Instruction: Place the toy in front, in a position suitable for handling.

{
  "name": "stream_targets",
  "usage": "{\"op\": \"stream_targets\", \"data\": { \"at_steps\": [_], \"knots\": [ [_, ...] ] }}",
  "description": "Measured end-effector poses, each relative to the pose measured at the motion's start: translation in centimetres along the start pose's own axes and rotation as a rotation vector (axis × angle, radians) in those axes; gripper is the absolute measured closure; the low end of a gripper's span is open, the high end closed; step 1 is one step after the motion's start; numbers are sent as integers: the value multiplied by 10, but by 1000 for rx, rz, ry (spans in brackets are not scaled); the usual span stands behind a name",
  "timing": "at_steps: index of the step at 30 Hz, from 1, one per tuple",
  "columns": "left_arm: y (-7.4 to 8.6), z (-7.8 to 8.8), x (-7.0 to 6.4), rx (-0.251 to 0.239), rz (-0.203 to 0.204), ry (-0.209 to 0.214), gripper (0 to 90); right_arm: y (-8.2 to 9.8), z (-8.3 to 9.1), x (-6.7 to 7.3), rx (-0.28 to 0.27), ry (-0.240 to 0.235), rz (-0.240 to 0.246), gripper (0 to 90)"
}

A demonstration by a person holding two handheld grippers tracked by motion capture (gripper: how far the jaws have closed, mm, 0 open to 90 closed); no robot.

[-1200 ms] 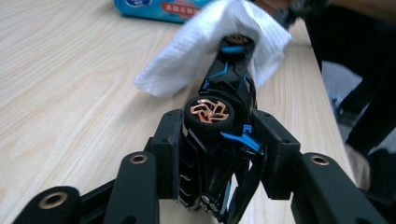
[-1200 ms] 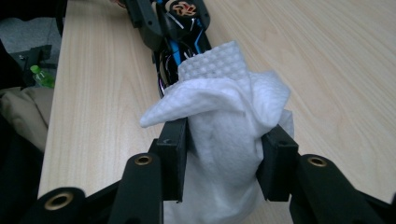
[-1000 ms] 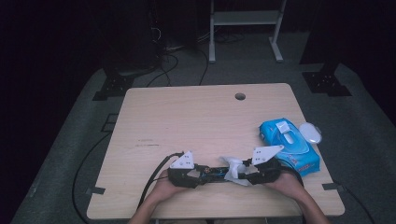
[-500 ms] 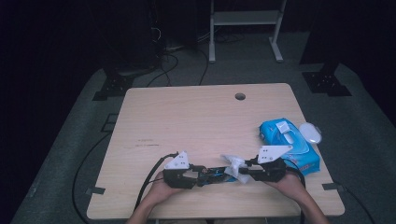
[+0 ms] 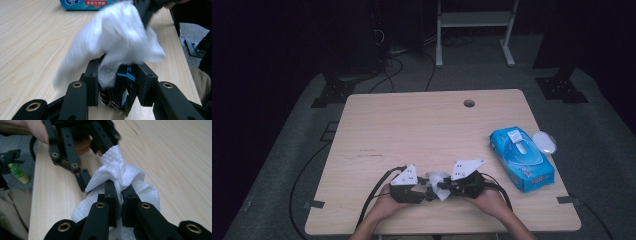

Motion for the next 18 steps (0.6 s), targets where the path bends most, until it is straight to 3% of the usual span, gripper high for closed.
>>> {"op": "stream_targets", "data": {
  "at_steps": [2,3,5,6,8,9,13,18],
  "knots": [
    [0,0,0,2,-4,1,601,4,5,-4,0,14,-16,849],
    [1,0,0,1,-2,3,601,15,18,-14,6,45,-40,851],
    [0,0,0,1,-5,2,601,19,26,-17,-11,43,-55,850],
    [0,0,0,3,-5,2,601,29,40,-27,-10,83,-75,851],
    [0,0,0,2,-6,3,601,33,47,-30,-10,94,-82,851],
    [0,-1,0,0,-6,2,602,38,54,-35,-21,102,-112,851],
    [0,-1,1,1,-8,3,602,37,51,-33,-19,106,-102,851],
    [0,-1,0,1,-8,2,602,22,29,-19,-32,70,-80,851]
  ]
}}
Point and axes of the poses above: each handheld gripper's, and its own axes: z roughly backward along the jaws, y roughly out of its underside, x roughly to its left, the point moved 9 cm from there along -z, roughly forward along the jaws, and after that the axes turned 4 degrees about -z, right-handed, at the moved point
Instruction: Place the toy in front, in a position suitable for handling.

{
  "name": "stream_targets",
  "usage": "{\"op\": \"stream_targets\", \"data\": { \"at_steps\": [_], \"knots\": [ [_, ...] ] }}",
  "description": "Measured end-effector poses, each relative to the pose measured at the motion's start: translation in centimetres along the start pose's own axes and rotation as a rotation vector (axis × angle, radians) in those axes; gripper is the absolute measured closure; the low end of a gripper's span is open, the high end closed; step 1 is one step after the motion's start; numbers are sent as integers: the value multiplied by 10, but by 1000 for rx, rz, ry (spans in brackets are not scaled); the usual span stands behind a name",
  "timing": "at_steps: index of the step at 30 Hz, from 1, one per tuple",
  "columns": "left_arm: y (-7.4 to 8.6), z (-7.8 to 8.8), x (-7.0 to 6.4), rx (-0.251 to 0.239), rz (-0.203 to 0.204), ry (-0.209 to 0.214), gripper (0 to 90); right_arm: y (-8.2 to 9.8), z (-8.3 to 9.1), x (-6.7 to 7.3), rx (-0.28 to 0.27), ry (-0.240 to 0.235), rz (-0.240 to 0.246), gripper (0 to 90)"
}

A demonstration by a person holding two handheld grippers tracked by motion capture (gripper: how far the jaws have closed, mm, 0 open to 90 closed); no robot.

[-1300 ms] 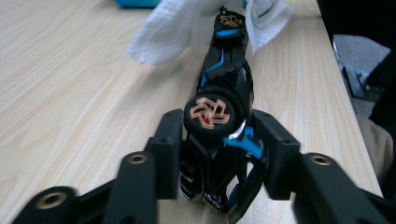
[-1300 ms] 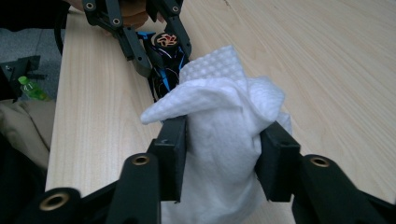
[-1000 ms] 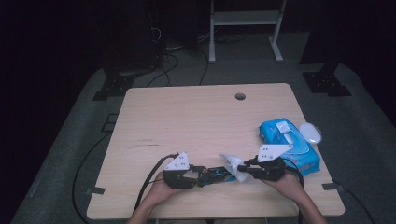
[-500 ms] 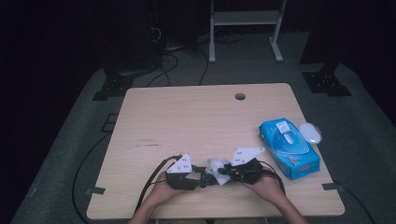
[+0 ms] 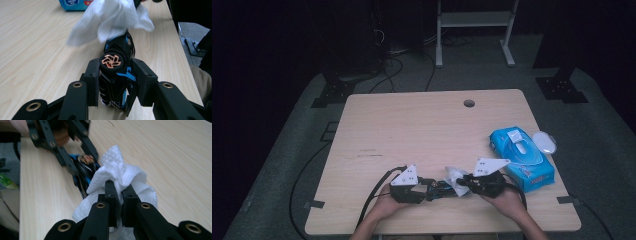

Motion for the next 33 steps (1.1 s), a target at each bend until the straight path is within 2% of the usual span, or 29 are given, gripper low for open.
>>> {"op": "stream_targets", "data": {
  "at_steps": [2,3,5,10,11,12,14,15,17,18,19,21,23,26,29,30,31,33],
  "knots": [
    [0,-1,0,-1,-2,2,602,-6,-11,10,3,-23,14,851],
    [-1,-2,-1,-1,-4,0,602,-13,-22,20,-10,-50,17,850],
    [-1,-3,-1,-1,-7,-5,603,-19,-31,27,-22,-57,27,850],
    [-1,-3,-1,9,-17,-10,603,-22,-33,26,-15,-48,26,850],
    [-1,-2,-1,10,-20,-8,604,-16,-25,17,4,-17,24,850],
    [-1,-2,-1,10,-20,-8,603,-16,-25,17,4,-17,24,850],
    [-1,-2,0,8,-15,-5,604,-8,-13,6,11,6,4,850],
    [-1,-1,0,9,-14,-3,603,1,2,-4,0,18,-28,850],
    [-1,-1,0,9,-14,-3,603,9,15,-14,-4,43,-53,850],
    [0,-1,0,9,-12,-2,603,9,15,-14,-4,43,-53,850],
    [0,-2,0,7,-7,0,602,14,25,-20,-12,47,-77,850],
    [0,-2,0,7,-6,1,601,17,30,-23,-7,63,-81,850],
    [0,-2,1,5,19,3,593,17,30,-23,-5,65,-72,850],
    [0,-2,2,6,20,2,595,15,27,-20,-2,61,-63,850],
    [-1,-3,1,5,10,-1,599,6,11,-8,5,27,-32,849],
    [-1,-3,1,5,8,-1,599,6,11,-8,5,27,-32,849],
    [-1,-3,1,7,-1,-2,601,-1,0,0,1,4,-23,850],
    [-1,-3,0,10,-5,-4,601,-9,-12,9,-3,-24,-10,850]
  ]
}}
Point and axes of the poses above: each handheld gripper's, and its own axes: z roughly backward along the jaws, y roughly out of its underside, x roughly to its left, the point moved 9 cm from there along -z, roughly forward along the jaws, and after that the axes turned 4 degrees about -z, right-handed, at the moved point
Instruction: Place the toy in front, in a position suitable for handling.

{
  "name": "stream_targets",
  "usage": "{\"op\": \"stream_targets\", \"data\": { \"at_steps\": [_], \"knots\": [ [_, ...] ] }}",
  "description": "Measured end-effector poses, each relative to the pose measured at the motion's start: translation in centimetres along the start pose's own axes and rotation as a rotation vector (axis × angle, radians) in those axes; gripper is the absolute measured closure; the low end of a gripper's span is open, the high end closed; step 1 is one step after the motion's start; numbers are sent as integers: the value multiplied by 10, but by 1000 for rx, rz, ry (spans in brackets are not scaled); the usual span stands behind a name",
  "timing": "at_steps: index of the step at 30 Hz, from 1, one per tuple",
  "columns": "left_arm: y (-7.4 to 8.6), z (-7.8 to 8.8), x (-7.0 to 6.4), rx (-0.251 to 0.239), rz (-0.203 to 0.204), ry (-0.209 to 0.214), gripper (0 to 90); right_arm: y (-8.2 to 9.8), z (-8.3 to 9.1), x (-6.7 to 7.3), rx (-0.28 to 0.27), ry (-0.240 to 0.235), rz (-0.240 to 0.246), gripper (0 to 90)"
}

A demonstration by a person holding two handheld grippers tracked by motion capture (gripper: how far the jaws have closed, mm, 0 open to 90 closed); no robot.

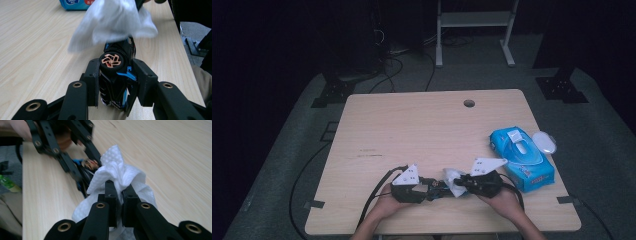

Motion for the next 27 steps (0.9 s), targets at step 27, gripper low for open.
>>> {"op": "stream_targets", "data": {
  "at_steps": [27],
  "knots": [
    [-1,2,10,59,-41,33,605,22,35,-31,-5,64,-61,849]
  ]
}}
Point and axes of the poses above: each handheld gripper's, and its own axes: z roughly backward along the jaws, y roughly out of its underside, x roughly to its left, the point moved 9 cm from there along -z, roughly forward along the jaws, and after that the axes turned 4 degrees about -z, right-handed, at the moved point
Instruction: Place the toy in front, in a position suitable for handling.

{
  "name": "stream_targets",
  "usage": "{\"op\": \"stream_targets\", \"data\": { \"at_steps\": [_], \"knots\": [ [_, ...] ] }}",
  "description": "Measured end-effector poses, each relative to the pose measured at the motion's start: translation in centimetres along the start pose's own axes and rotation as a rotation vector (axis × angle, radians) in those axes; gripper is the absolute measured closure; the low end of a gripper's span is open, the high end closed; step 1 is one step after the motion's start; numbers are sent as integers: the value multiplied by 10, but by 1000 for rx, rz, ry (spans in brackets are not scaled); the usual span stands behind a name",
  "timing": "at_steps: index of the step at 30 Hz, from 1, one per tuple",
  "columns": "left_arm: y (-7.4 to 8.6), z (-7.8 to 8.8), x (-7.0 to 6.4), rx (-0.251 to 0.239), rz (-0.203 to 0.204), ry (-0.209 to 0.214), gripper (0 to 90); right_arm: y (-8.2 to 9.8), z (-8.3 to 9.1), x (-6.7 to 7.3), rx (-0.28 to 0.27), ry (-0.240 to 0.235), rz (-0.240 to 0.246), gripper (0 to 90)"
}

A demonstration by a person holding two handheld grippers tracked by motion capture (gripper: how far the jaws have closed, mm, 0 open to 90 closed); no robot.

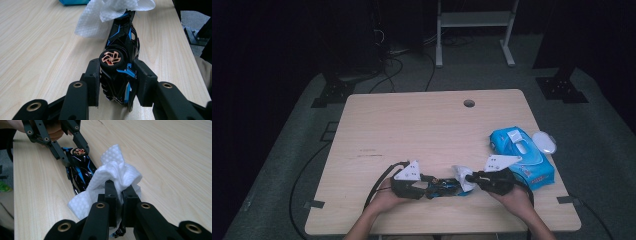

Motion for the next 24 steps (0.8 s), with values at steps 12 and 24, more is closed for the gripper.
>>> {"op": "stream_targets", "data": {
  "at_steps": [12,24],
  "knots": [
    [2,1,-2,-8,-1,-5,606,13,22,-1,-23,10,-8,848],
    [1,1,2,9,-24,14,610,-18,-28,30,18,-64,89,849]
  ]
}}
Point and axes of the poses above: each handheld gripper's, and its own axes: z roughly backward along the jaws, y roughly out of its underside, x roughly to its left, the point moved 9 cm from there along -z, roughly forward along the jaws, and after that the axes turned 4 degrees about -z, right-handed, at the moved point
